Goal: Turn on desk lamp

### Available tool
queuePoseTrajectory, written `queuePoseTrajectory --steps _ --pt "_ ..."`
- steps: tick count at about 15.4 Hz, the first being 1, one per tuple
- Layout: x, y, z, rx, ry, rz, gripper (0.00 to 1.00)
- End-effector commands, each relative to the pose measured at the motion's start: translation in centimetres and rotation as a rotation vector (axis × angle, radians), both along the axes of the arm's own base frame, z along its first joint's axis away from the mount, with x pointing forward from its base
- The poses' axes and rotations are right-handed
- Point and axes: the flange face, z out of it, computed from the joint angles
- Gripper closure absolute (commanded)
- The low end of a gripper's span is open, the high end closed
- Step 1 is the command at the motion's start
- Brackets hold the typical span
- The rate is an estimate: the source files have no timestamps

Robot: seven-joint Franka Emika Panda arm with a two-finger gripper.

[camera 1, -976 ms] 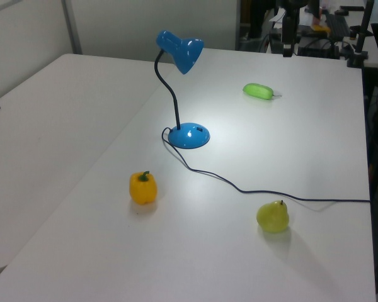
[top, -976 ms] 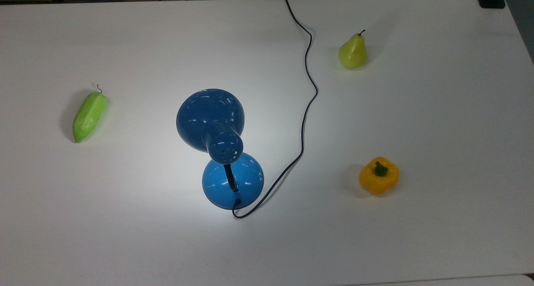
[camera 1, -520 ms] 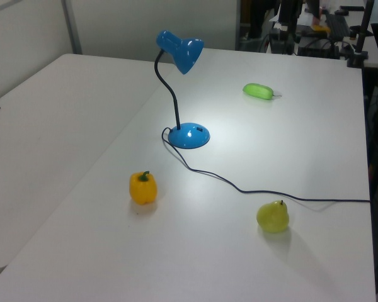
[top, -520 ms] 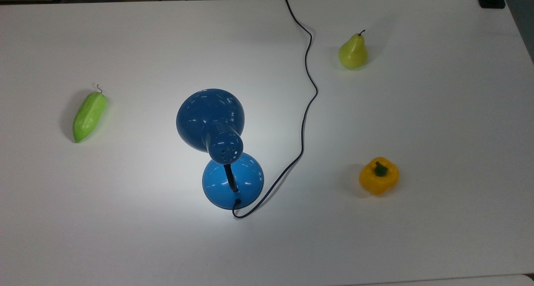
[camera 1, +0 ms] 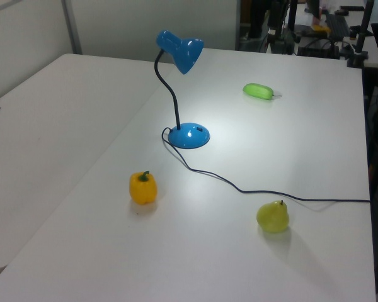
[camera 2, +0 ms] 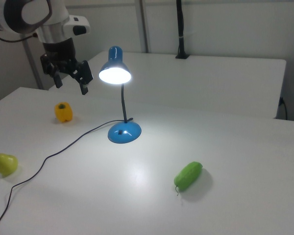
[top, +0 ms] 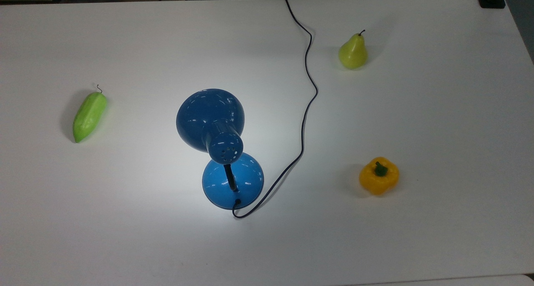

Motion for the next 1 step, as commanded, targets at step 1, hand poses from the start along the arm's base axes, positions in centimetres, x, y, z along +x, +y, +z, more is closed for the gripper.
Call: queuePoseTrajectory --steps 1 --pt "0.24 0.51 0.21 -0.02 -0.018 0.035 0.0"
